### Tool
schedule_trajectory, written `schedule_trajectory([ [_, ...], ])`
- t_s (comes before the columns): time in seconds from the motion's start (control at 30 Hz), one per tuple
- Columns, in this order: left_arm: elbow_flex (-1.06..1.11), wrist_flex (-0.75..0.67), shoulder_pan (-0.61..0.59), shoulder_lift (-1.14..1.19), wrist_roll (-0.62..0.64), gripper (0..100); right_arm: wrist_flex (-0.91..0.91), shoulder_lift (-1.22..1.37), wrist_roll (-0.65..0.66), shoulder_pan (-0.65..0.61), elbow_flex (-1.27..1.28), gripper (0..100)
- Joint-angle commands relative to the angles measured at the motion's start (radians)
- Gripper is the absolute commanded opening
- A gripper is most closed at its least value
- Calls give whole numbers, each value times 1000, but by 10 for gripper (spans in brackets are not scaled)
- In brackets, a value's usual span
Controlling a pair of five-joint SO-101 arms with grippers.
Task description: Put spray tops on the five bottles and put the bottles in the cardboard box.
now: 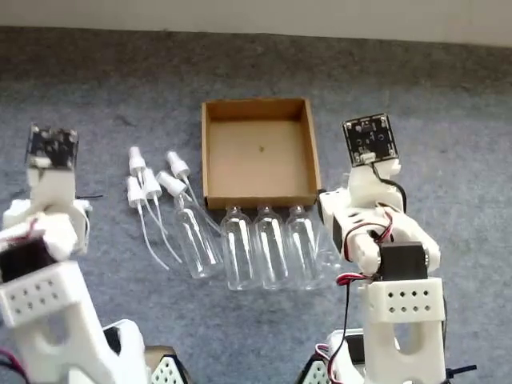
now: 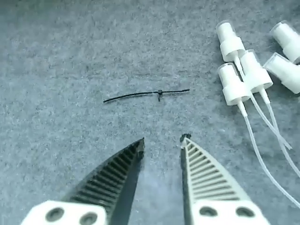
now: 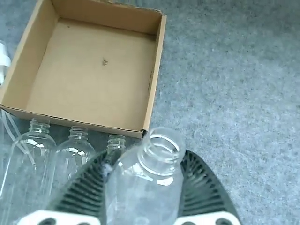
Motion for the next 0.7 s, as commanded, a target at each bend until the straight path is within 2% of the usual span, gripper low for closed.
schedule_trajectory([
  [0.0,-234,37,64,390,103,148,-24,-28,2,-5,16,5],
  [0.17,-384,32,154,714,267,179,-25,-28,2,-10,44,5],
  [0.3,-507,31,211,877,345,180,-25,-28,2,-10,44,5],
  [0.47,-565,-54,225,1001,400,175,-25,-28,2,-10,44,5],
  [0.67,-559,-161,222,1076,402,175,-25,-28,2,-10,44,5],
])
